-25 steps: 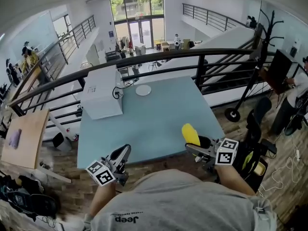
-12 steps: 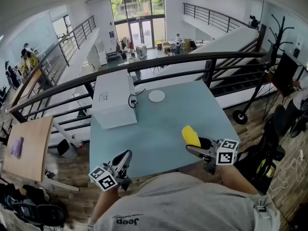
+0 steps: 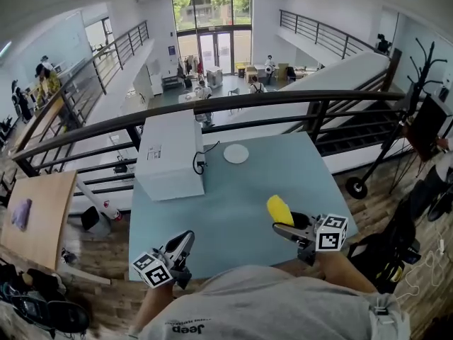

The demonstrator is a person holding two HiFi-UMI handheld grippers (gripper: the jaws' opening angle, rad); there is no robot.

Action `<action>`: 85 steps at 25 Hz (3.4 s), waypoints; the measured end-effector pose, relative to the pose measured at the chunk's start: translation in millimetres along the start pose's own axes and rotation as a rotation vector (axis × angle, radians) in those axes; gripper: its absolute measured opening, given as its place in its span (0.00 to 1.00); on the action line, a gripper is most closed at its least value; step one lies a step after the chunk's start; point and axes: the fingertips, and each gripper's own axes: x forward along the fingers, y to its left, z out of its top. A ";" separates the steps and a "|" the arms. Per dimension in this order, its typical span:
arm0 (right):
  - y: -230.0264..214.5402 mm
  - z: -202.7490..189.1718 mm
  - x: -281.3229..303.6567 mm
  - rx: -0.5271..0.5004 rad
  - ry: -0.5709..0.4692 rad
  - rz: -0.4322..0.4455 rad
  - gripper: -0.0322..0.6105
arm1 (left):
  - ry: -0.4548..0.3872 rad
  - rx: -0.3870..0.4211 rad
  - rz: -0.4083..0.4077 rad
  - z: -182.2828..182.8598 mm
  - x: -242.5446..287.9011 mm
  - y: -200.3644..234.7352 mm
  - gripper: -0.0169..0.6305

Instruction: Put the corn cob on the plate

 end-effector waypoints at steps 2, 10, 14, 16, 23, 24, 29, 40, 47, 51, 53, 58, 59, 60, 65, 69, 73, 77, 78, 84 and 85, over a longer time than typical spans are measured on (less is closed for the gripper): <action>-18.3 2.8 -1.3 0.004 0.004 0.014 0.45 | 0.006 -0.005 0.016 -2.9 17.2 5.7 0.04; -133.5 40.4 -14.6 0.027 0.017 0.114 0.45 | -0.002 0.028 0.120 -2.2 121.9 11.4 0.04; -193.6 65.3 -16.1 0.013 0.021 0.148 0.45 | 0.039 0.007 0.173 -13.8 172.6 19.8 0.04; -219.6 72.0 -13.8 0.010 0.019 0.153 0.45 | 0.052 -0.005 0.183 -17.1 194.3 23.6 0.04; -276.6 65.1 13.2 0.031 0.014 0.087 0.45 | 0.125 0.018 0.194 -8.8 218.4 69.7 0.04; -282.6 61.0 22.1 0.030 0.014 0.065 0.45 | 0.135 0.020 0.187 -9.8 216.8 82.7 0.04; -305.2 54.3 49.7 0.059 0.024 -0.056 0.45 | 0.166 0.024 0.140 -4.4 225.7 129.2 0.04; -389.3 67.0 112.8 -0.058 0.156 -0.171 0.45 | 0.161 0.060 0.107 -3.0 288.0 202.3 0.04; -436.6 61.5 160.3 -0.111 0.241 -0.170 0.45 | 0.170 0.014 0.117 -28.3 324.1 234.0 0.04; -461.7 48.1 189.6 -0.132 0.283 -0.166 0.45 | 0.183 0.009 0.121 -41.6 336.9 258.6 0.04; -474.1 40.0 204.2 -0.138 0.300 -0.167 0.45 | 0.191 0.020 0.121 -47.9 342.0 270.1 0.04; -504.2 21.2 238.4 -0.158 0.342 -0.169 0.45 | 0.238 0.108 0.089 -69.6 361.5 281.7 0.04; -509.6 17.4 245.1 -0.165 0.352 -0.169 0.45 | 0.247 0.115 0.084 -74.1 365.4 284.0 0.04; -514.8 13.6 251.5 -0.173 0.364 -0.169 0.45 | 0.253 0.123 0.083 -78.2 368.9 286.3 0.04; -539.2 -5.1 279.1 -0.225 0.426 -0.173 0.45 | 0.270 0.158 0.080 -99.6 381.9 296.2 0.04; -553.7 -14.7 300.5 -0.280 0.471 -0.171 0.45 | 0.274 0.153 0.093 -114.0 388.1 309.0 0.04; -563.0 -27.4 319.3 -0.322 0.507 -0.163 0.45 | 0.276 0.154 0.094 -123.9 390.4 318.4 0.04; -572.5 -39.6 332.6 -0.356 0.540 -0.166 0.45 | 0.280 0.172 0.100 -131.9 390.8 326.5 0.04; -574.7 -42.1 334.7 -0.367 0.550 -0.168 0.45 | 0.282 0.173 0.101 -134.1 390.9 327.8 0.04; -582.6 -54.6 341.3 -0.452 0.616 -0.180 0.45 | 0.283 0.184 0.107 -143.1 392.9 330.8 0.04; -584.0 -56.1 341.8 -0.463 0.624 -0.182 0.45 | 0.284 0.188 0.105 -144.1 393.5 330.5 0.04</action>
